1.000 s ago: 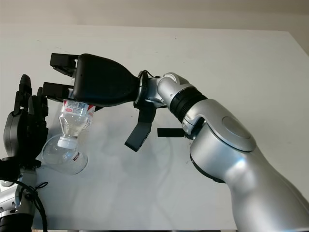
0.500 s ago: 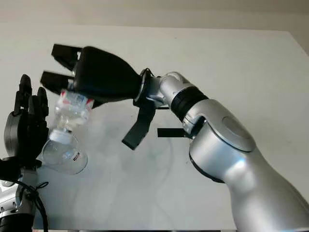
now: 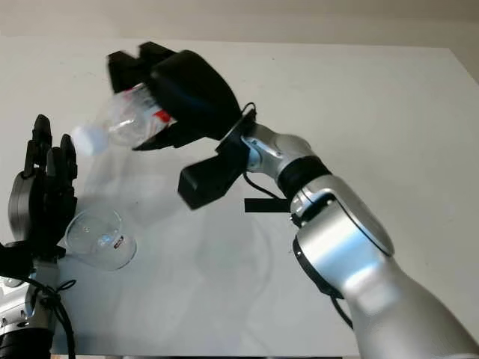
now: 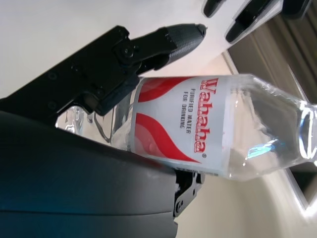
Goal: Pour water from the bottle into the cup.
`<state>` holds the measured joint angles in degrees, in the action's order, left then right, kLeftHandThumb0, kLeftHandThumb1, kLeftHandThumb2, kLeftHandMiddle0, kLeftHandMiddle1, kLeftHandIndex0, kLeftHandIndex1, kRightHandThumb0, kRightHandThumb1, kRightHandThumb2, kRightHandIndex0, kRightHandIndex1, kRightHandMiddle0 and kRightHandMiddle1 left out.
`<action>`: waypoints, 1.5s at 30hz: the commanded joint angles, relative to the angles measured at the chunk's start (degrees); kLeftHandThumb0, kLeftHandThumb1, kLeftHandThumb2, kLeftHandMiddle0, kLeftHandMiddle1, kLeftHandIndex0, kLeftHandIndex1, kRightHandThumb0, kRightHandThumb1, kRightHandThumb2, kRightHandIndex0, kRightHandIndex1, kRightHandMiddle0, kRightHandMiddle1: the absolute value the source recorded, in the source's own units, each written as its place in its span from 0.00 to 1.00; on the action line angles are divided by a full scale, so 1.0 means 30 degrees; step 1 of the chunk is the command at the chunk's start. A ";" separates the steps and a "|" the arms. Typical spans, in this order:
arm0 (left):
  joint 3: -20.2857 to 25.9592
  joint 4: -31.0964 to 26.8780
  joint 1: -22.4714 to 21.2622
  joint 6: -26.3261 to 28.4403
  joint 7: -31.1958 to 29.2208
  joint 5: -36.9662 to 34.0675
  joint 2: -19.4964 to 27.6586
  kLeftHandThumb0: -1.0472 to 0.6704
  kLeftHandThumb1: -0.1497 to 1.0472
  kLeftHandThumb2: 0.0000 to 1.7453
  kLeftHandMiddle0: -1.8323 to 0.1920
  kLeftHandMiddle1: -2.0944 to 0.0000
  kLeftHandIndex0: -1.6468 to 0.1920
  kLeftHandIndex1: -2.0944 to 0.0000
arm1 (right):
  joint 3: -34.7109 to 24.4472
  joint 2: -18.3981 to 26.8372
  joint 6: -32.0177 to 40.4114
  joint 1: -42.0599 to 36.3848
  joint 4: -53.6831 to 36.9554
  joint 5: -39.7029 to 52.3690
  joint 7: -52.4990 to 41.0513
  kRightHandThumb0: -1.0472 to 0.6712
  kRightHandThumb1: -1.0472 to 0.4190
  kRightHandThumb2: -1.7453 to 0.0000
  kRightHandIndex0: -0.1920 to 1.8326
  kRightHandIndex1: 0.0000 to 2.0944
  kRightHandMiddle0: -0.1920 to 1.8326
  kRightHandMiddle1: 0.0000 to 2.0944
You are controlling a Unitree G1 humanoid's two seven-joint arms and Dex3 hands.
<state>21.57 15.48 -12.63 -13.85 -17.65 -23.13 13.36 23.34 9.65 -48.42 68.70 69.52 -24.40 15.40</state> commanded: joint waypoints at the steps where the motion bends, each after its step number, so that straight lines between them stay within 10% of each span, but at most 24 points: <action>1: 0.0013 0.0538 0.0330 0.0167 -0.0164 -0.0228 -0.0340 0.15 1.00 0.20 0.99 0.98 0.98 0.99 | -0.1736 -0.0416 0.0390 -0.0920 -0.0380 0.2199 -0.2325 0.36 0.00 0.74 0.70 1.00 0.51 1.00; 20: -0.0058 0.1552 -0.0137 -0.0245 -0.0698 -0.0050 -0.0145 0.15 1.00 0.22 1.00 0.98 0.99 0.99 | -0.8409 0.0826 1.5982 -0.9696 -1.4417 1.1877 -1.2254 0.38 0.00 0.69 0.71 1.00 0.59 1.00; 45: 0.0056 0.1207 0.0141 -0.0042 -0.1183 -0.0316 0.0068 0.17 1.00 0.29 1.00 1.00 1.00 1.00 | -0.9023 0.1584 1.8720 -1.6242 -2.0537 1.0510 -1.0285 0.34 0.00 0.76 0.56 1.00 0.44 1.00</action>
<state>21.55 18.71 -14.19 -14.43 -21.07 -23.98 14.09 -3.67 14.96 7.48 20.34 8.85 6.65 -15.39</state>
